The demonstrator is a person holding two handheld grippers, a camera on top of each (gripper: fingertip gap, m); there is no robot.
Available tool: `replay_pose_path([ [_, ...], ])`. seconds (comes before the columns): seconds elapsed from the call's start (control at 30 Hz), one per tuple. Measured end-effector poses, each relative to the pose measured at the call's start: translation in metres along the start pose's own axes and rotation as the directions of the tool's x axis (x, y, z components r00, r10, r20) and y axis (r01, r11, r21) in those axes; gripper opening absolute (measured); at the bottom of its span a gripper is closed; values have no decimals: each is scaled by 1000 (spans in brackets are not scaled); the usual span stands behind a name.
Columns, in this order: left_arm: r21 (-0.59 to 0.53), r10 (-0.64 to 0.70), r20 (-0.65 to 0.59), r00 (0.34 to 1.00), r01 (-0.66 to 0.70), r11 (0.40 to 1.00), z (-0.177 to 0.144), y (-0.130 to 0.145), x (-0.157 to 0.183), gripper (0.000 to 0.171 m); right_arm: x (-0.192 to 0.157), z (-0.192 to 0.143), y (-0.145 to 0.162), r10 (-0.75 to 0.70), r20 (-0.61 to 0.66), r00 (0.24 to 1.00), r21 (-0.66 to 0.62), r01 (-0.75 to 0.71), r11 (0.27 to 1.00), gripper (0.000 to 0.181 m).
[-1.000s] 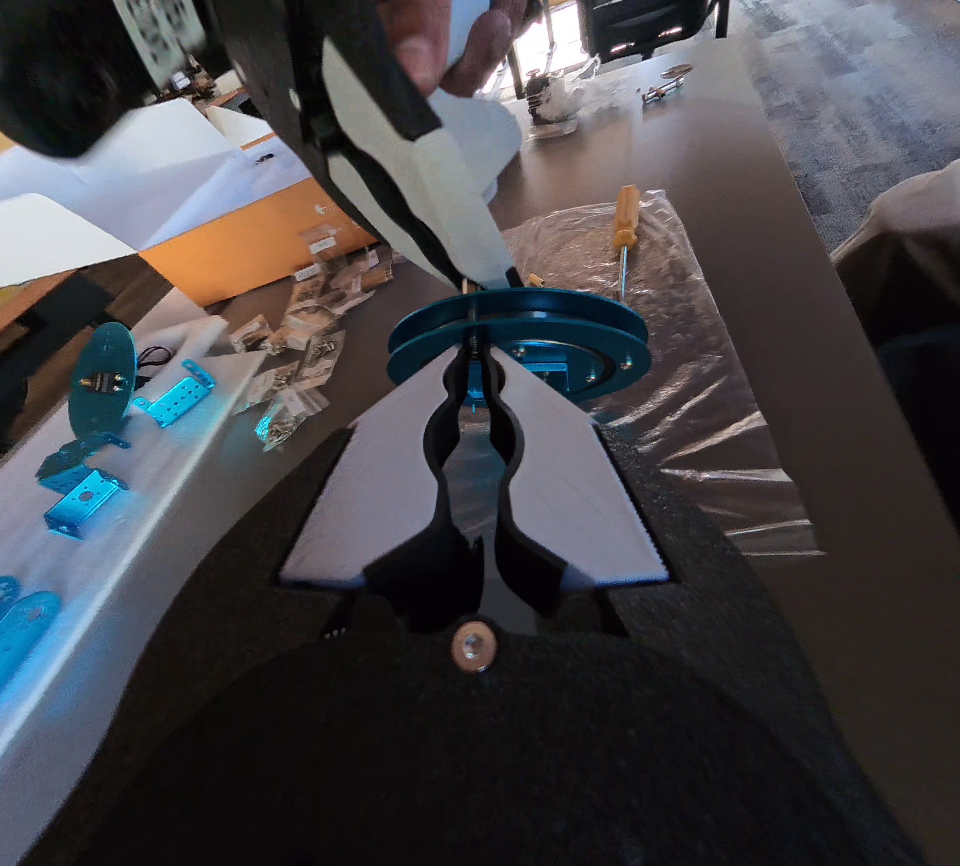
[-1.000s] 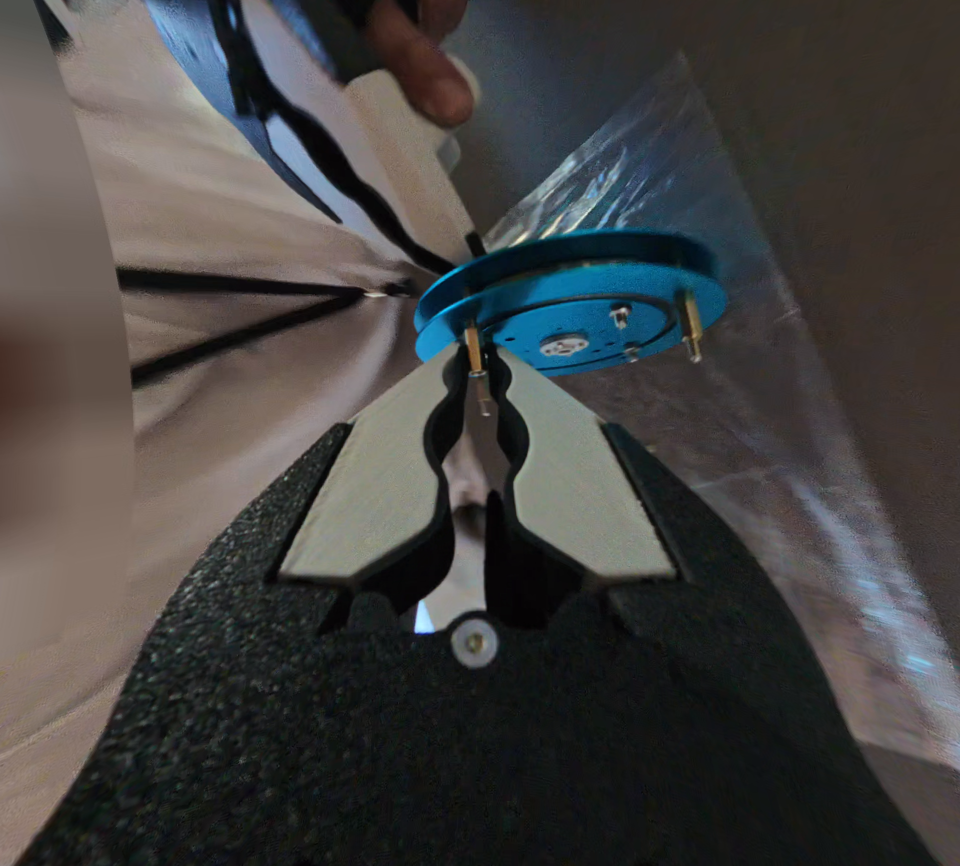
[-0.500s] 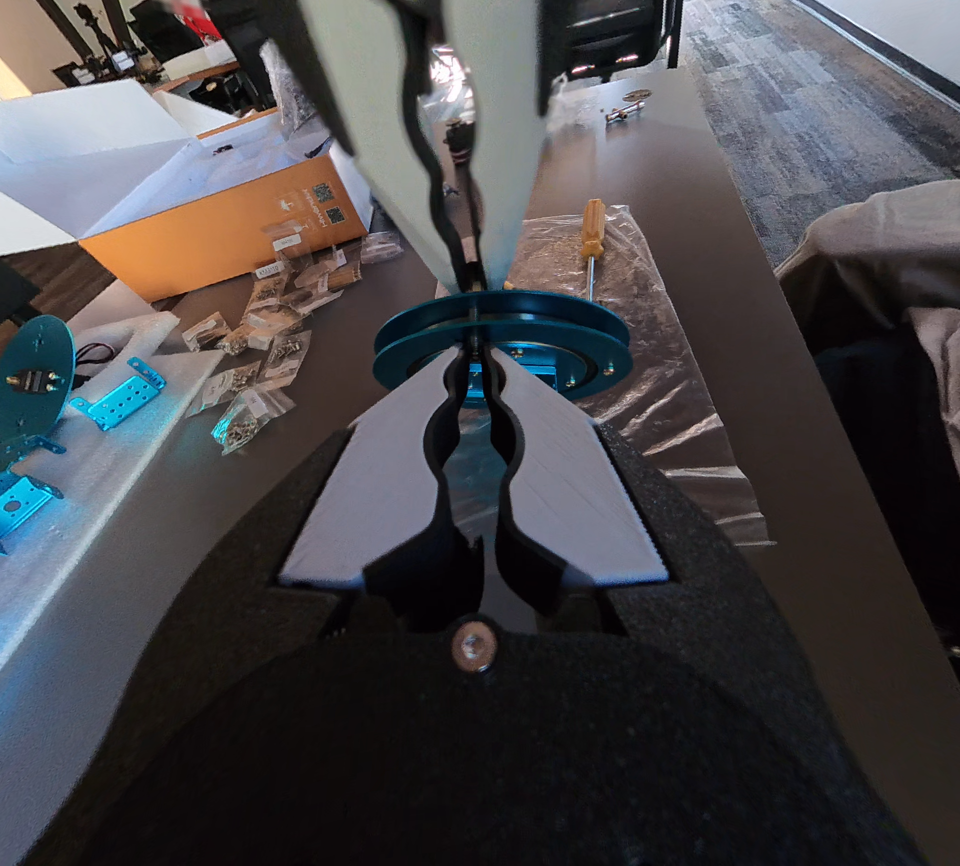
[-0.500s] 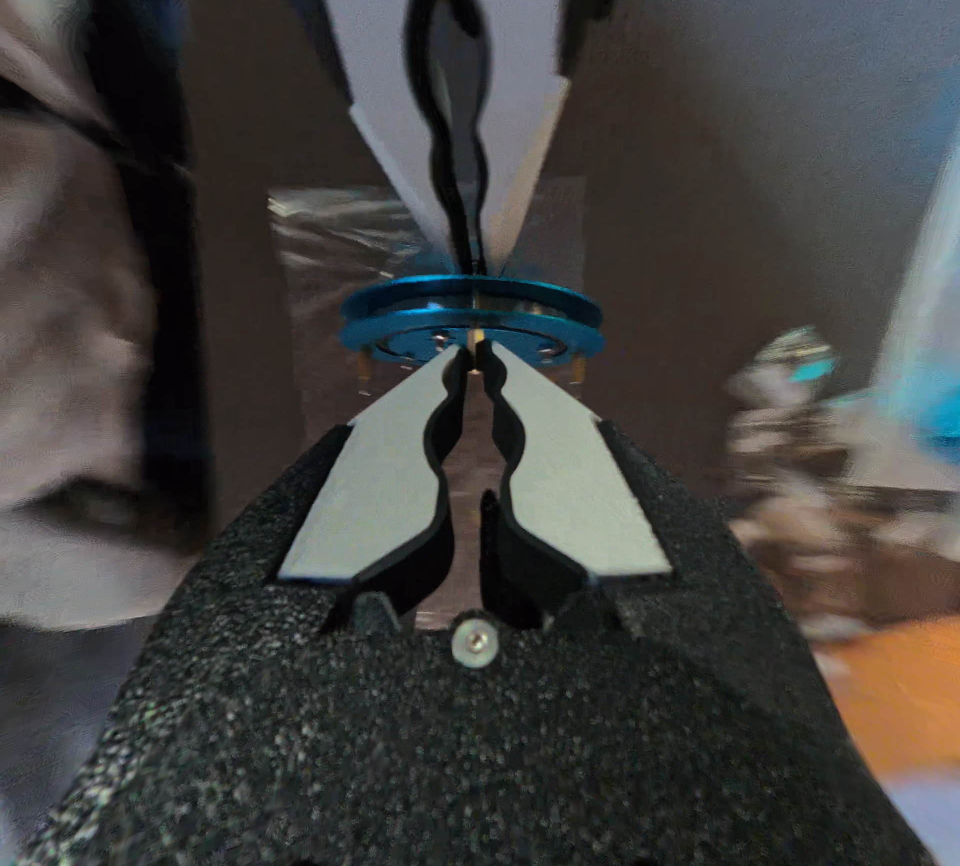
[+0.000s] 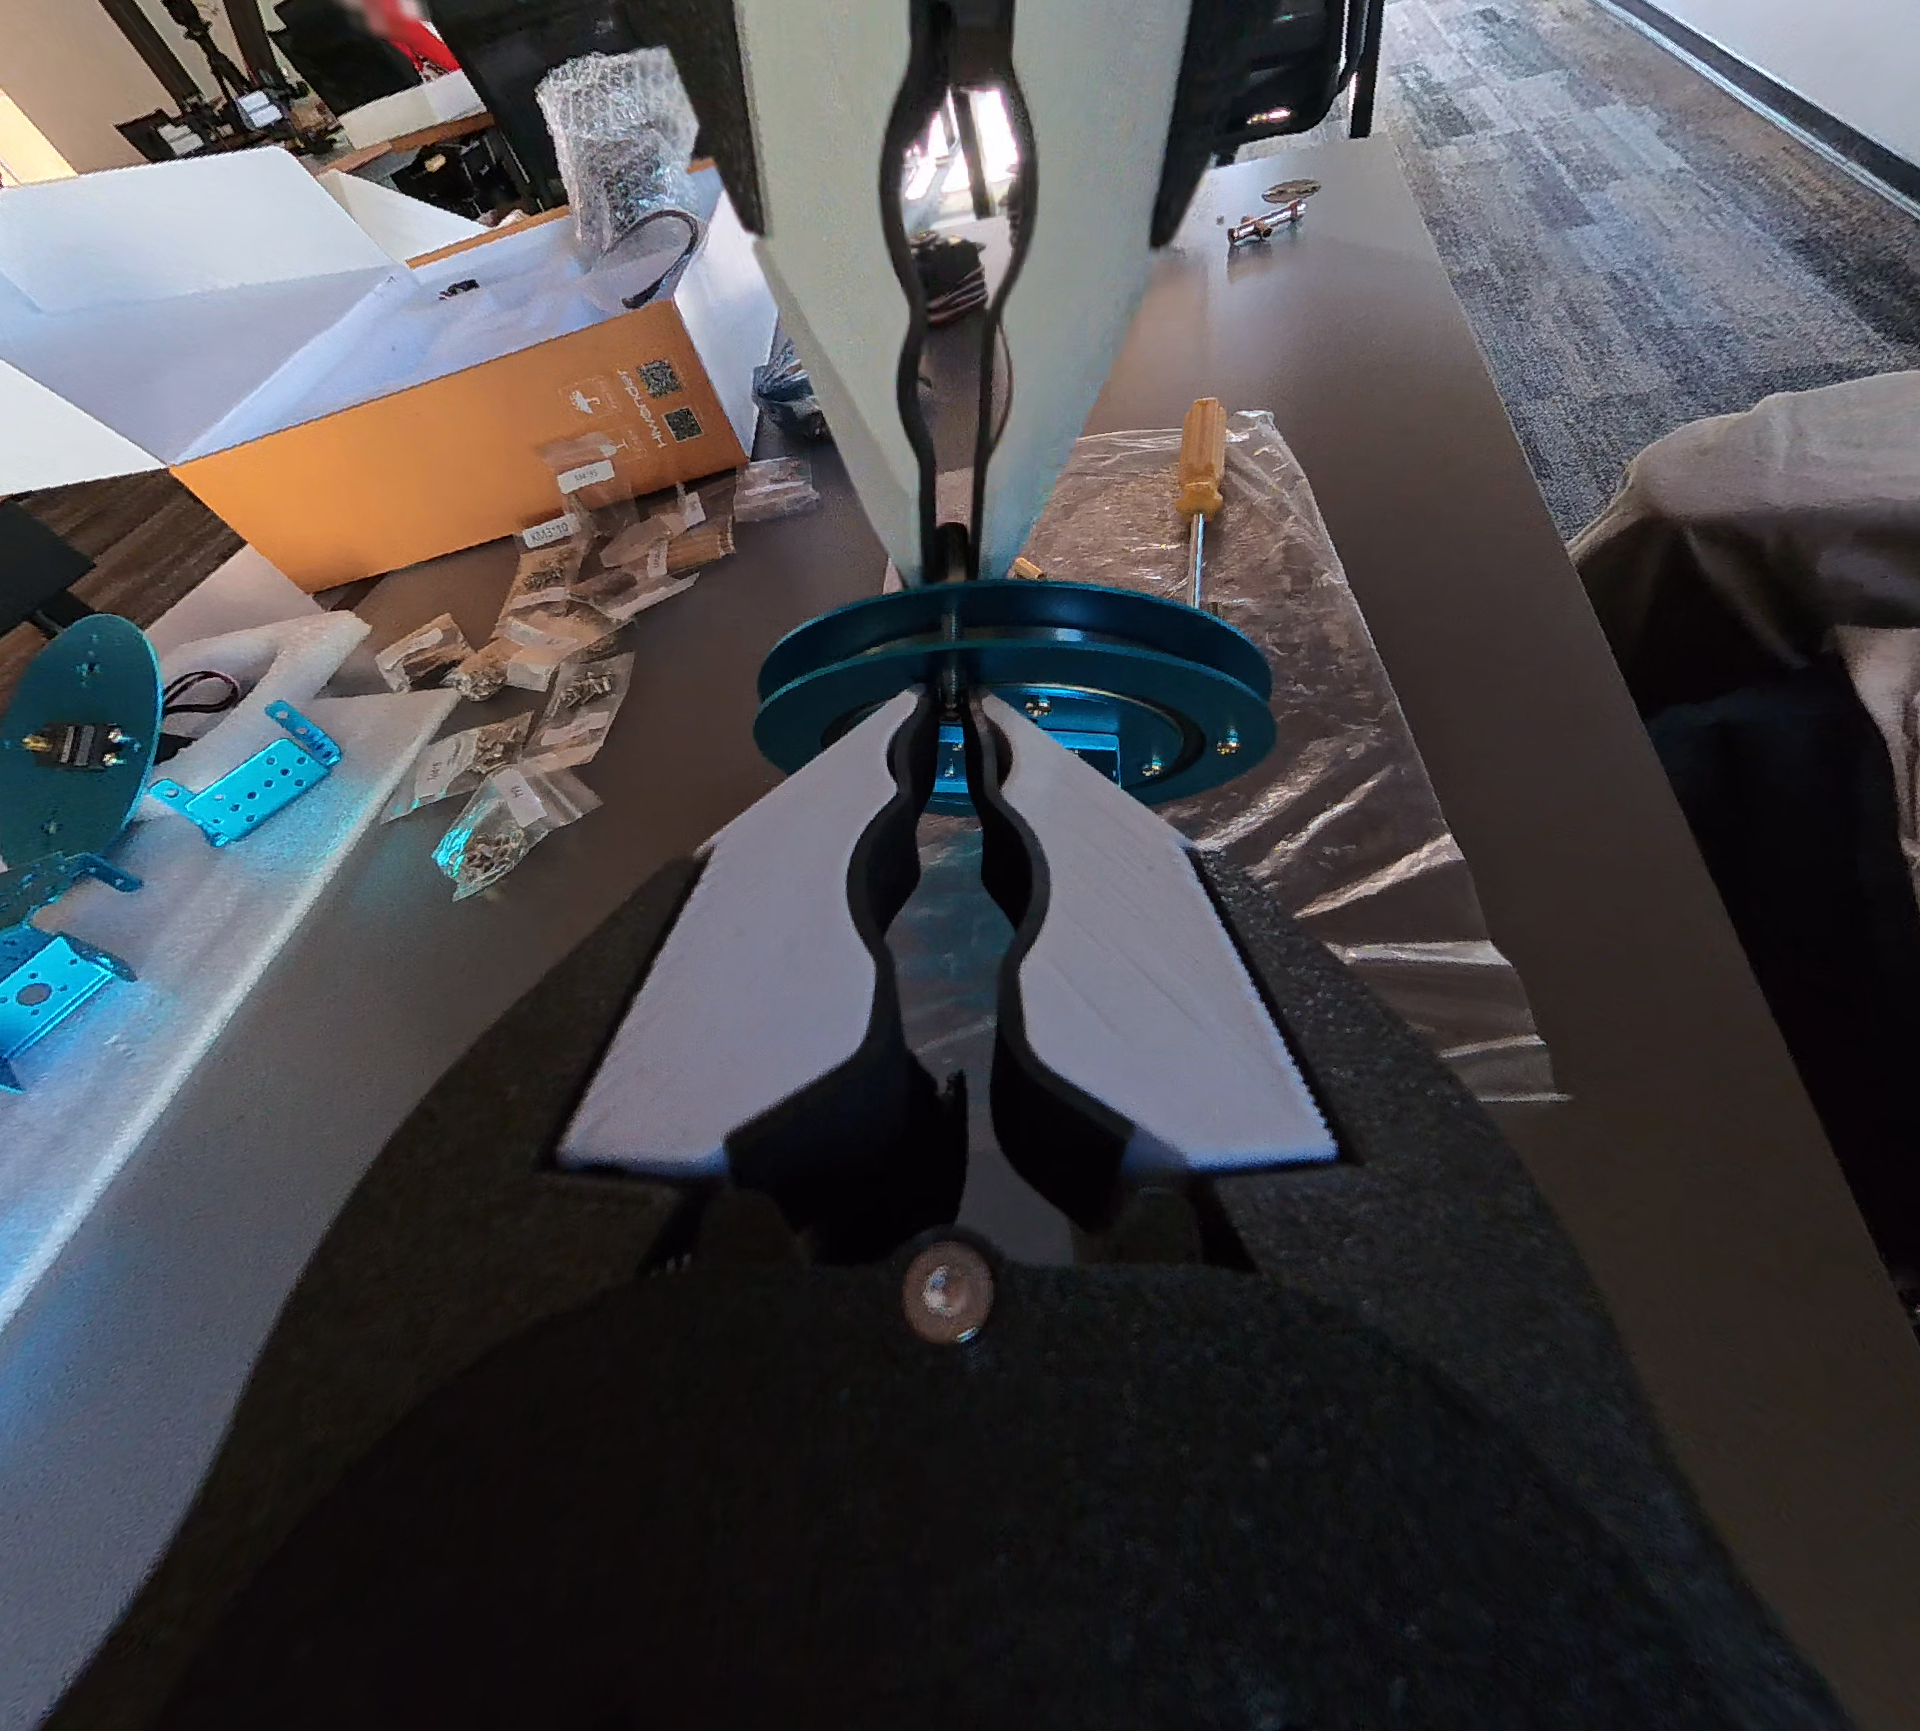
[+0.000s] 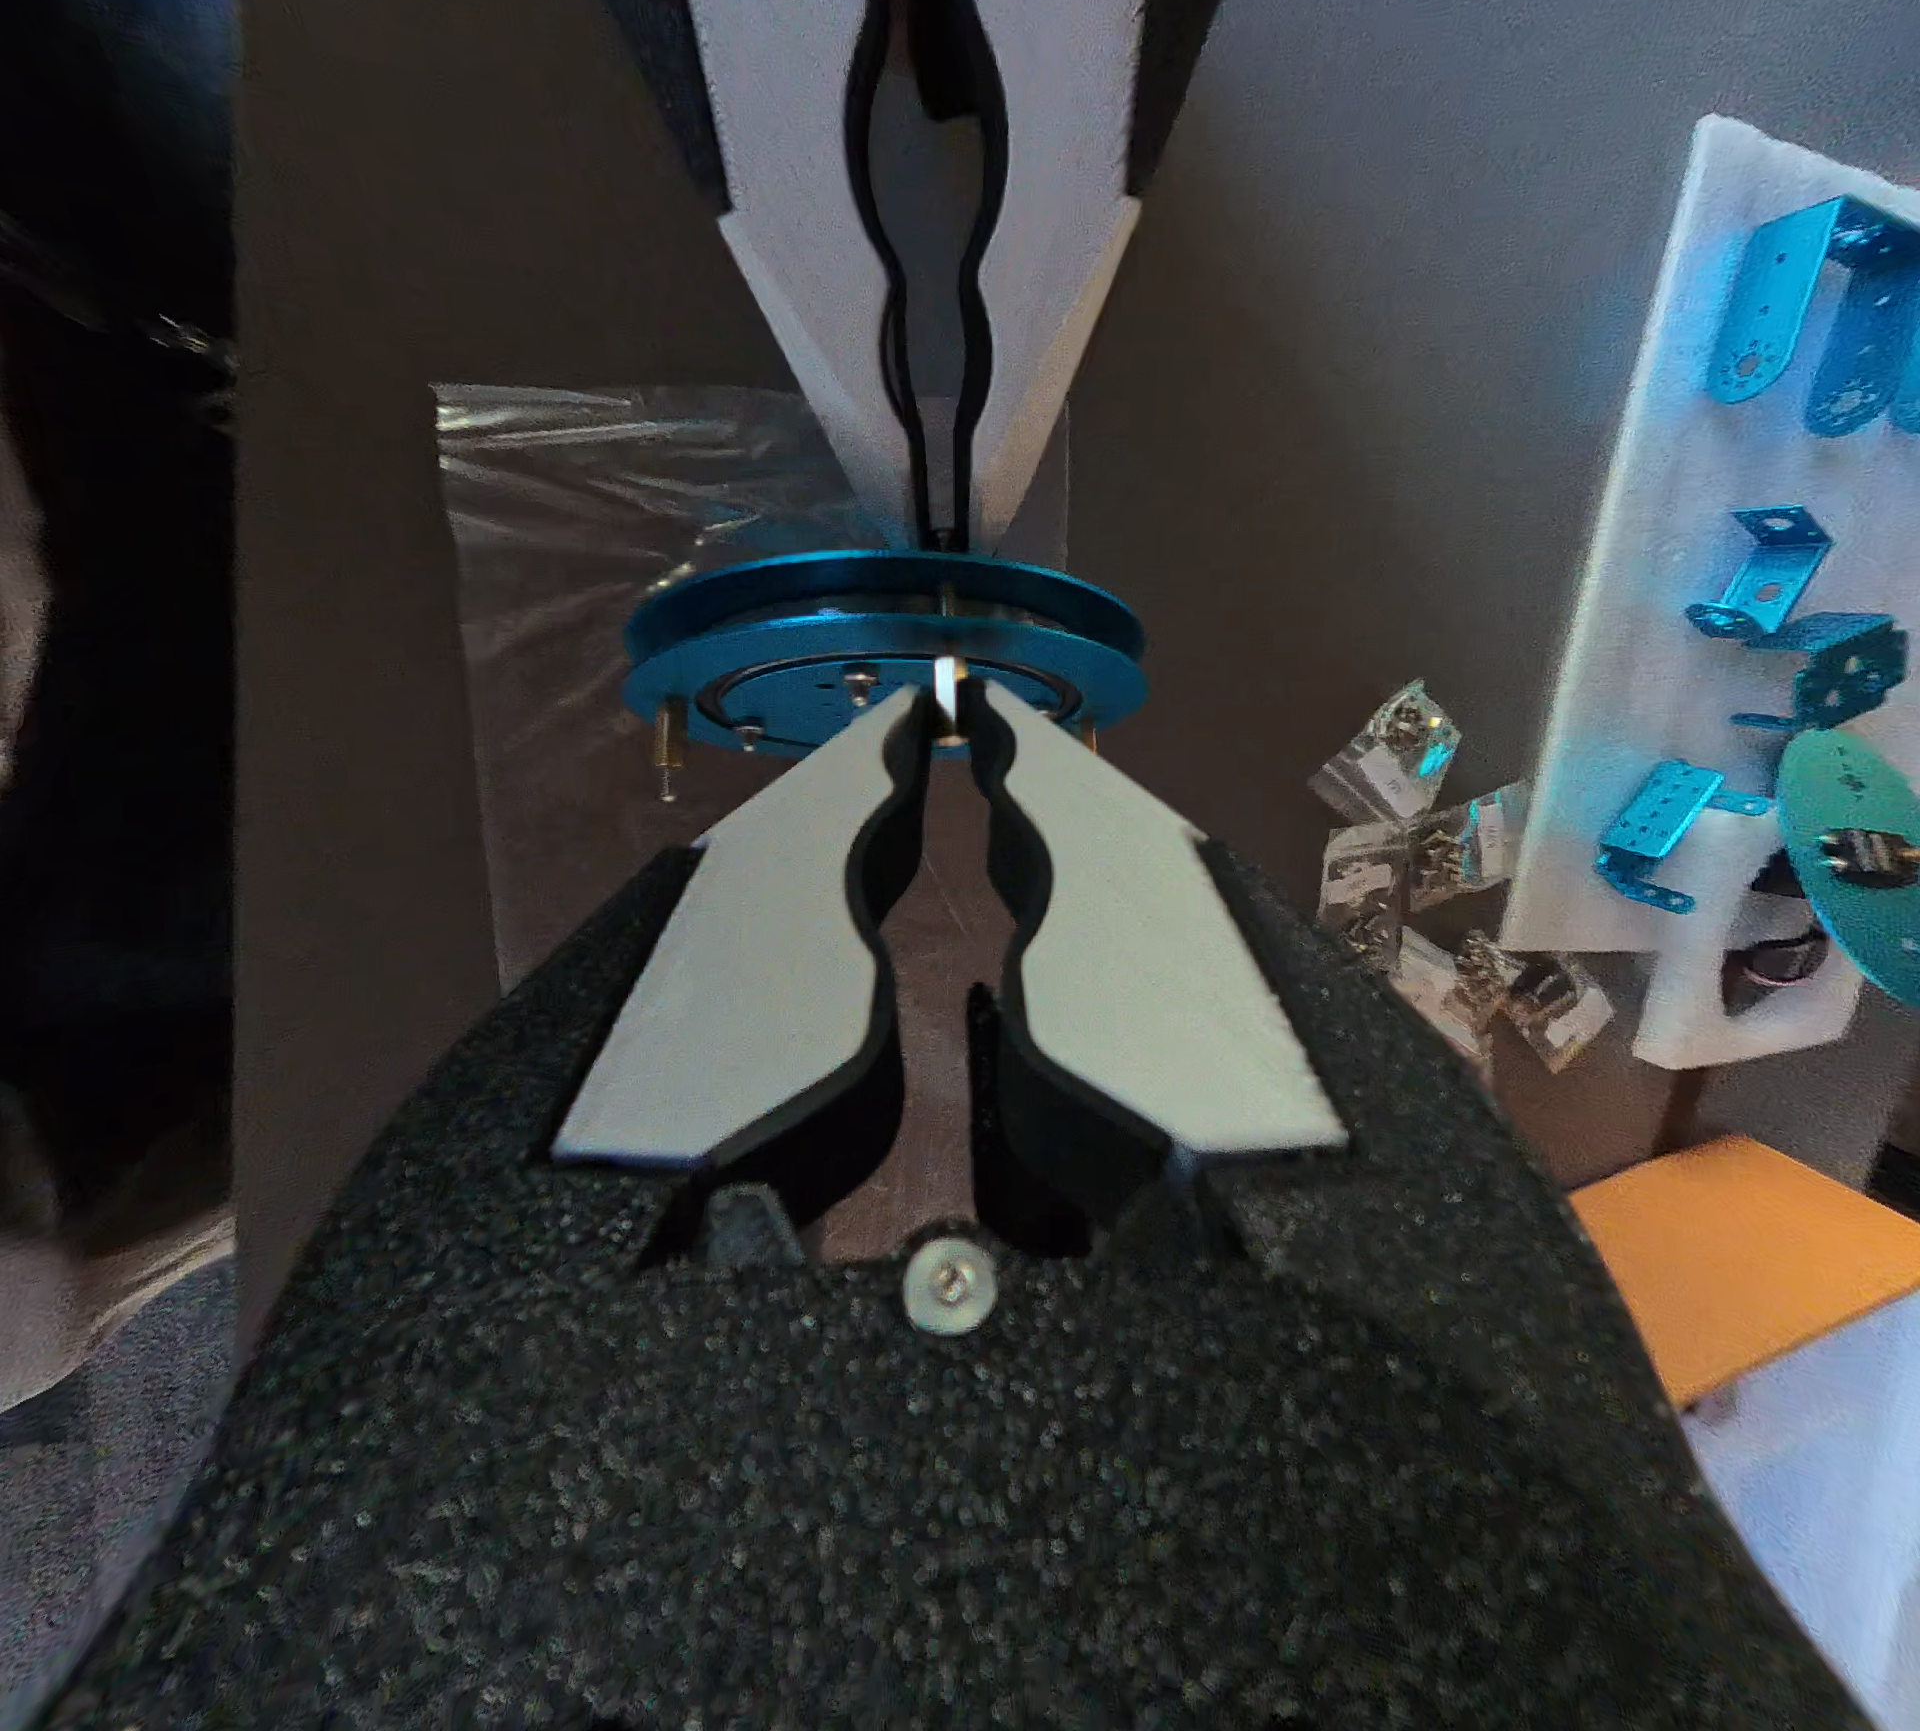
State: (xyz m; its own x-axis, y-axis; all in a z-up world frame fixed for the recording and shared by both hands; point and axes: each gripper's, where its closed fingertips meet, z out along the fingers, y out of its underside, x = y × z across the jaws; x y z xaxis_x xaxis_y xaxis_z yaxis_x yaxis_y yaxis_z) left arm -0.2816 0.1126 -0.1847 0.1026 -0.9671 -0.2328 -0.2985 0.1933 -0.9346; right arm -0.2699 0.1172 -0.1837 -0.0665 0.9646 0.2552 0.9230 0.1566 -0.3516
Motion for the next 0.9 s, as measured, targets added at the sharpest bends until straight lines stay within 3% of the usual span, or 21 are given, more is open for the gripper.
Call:
replay_pose_path([
  [0.1,-2,30,3,1000,-30,1000,0,-1,3,3,-4,3,0,42,64,997,-19,-41,999,4],
  [0.17,2,52,4,999,-52,999,0,-1,6,3,-11,1,-3,245,245,938,-34,-244,969,4],
  [0.2,4,71,19,997,-71,997,0,-2,6,4,-13,0,-4,386,353,852,-56,-392,918,3],
  [0.23,2,90,37,995,-90,996,-1,-2,4,3,-15,-1,-5,536,465,705,-112,-553,826,4],
  [0.27,0,103,43,994,-104,995,0,-2,4,3,-18,-3,-7,657,570,493,-204,-690,695,3],
  [0.3,1,111,47,993,-112,994,0,-3,4,3,-20,-5,-9,700,646,305,-280,-759,589,3],
  [0.33,1,123,54,991,-123,992,0,-3,5,3,-21,-5,-9,704,688,176,-326,-791,517,4],
  [0.37,2,126,49,991,-126,992,0,-3,5,3,-22,-6,-10,706,702,95,-363,-805,470,4],
  [0.4,4,119,41,992,-120,993,0,-4,7,4,-23,-6,-10,695,704,146,-334,-796,505,4],
  [0.47,4,115,41,992,-116,993,0,-4,6,4,-18,-5,-4,629,604,488,-157,-702,695,7],
  [0.53,2,99,33,995,-99,995,0,-4,5,3,-7,-8,-1,473,387,792,-19,-505,863,13],
  [0.6,1,96,37,995,-96,995,0,-3,4,4,-3,-13,-5,294,205,933,37,-308,951,7],
  [0.7,-1,93,36,995,-93,996,0,-3,4,4,-6,-3,4,155,96,983,-57,-150,987,7],
  [0.77,-4,101,40,994,-101,995,0,-3,4,3,-7,4,8,144,91,985,-98,-135,986,9],
  [0.83,-9,117,44,992,-117,993,-1,-2,4,3,-11,6,4,164,142,976,-76,-154,985,4],
  [0.9,-8,161,52,986,-160,987,-2,-2,8,3,-19,4,1,318,291,902,-95,-303,948,3],
])
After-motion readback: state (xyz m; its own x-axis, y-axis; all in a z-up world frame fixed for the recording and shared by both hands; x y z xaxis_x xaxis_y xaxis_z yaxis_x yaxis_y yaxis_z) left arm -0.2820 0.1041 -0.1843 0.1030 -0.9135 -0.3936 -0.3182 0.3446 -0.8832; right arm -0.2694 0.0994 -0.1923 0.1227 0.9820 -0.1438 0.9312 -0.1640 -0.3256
